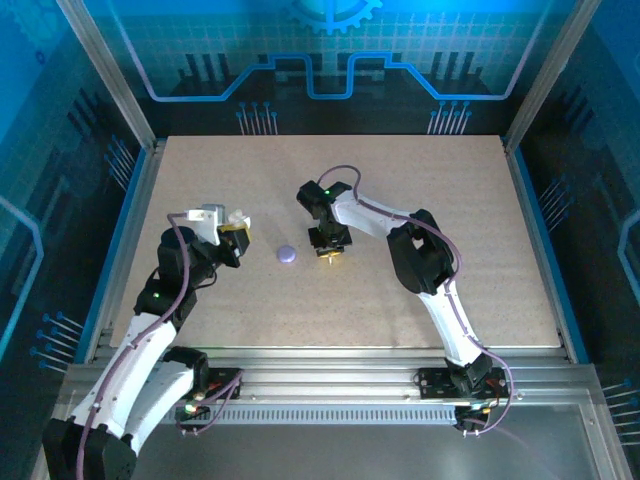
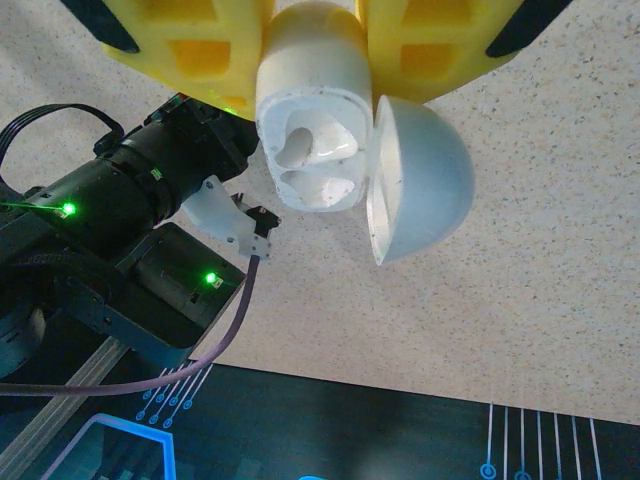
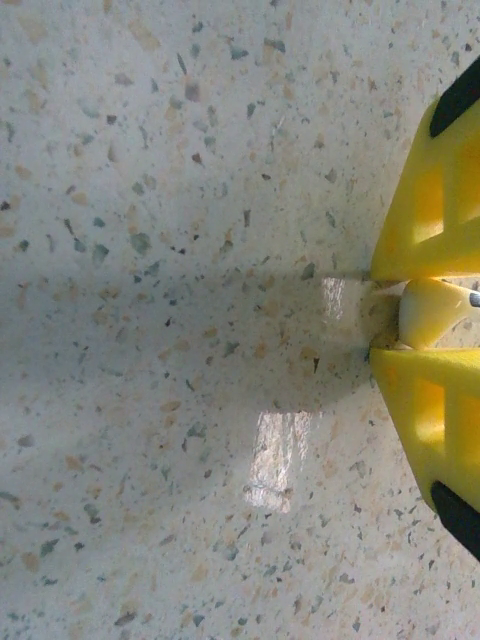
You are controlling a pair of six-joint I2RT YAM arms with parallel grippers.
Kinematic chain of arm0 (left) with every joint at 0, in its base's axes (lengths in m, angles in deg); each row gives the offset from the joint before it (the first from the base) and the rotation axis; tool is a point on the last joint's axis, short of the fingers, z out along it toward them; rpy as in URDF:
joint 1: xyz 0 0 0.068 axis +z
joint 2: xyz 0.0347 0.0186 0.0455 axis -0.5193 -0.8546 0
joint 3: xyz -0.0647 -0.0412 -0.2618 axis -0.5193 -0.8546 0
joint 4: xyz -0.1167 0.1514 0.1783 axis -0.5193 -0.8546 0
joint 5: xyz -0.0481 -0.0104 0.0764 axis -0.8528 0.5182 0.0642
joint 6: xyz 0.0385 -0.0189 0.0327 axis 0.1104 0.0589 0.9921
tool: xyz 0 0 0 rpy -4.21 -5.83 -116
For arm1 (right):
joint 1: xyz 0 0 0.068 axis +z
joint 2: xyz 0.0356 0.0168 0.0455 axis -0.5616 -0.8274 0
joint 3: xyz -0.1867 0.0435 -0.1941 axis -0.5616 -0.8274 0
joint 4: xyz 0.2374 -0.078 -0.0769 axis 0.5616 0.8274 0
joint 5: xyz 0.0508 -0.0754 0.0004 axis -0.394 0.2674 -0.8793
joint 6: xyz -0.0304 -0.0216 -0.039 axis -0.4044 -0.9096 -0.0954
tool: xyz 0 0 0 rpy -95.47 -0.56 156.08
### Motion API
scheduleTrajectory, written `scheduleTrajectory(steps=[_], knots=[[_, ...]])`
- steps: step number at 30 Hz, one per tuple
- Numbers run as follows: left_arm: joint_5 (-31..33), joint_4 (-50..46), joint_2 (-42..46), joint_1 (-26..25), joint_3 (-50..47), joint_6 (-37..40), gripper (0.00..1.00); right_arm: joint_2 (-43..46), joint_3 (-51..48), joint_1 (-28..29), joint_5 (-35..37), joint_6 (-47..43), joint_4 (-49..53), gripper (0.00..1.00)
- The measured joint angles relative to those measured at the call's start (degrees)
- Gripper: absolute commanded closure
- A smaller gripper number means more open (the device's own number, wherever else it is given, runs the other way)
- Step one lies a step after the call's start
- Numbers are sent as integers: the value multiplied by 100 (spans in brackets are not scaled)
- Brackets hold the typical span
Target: Insert wireless bluetooth earbuds into charging case
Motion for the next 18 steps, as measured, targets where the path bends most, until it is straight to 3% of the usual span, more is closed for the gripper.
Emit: scheduleTrajectory(steps=[10, 18], knots=[[-68, 111, -20, 0, -170, -4, 87, 446, -686, 0, 11, 116, -411, 80], [-243, 999, -481, -275, -763, -131, 88, 1200, -1189, -7, 44, 278, -570, 81]])
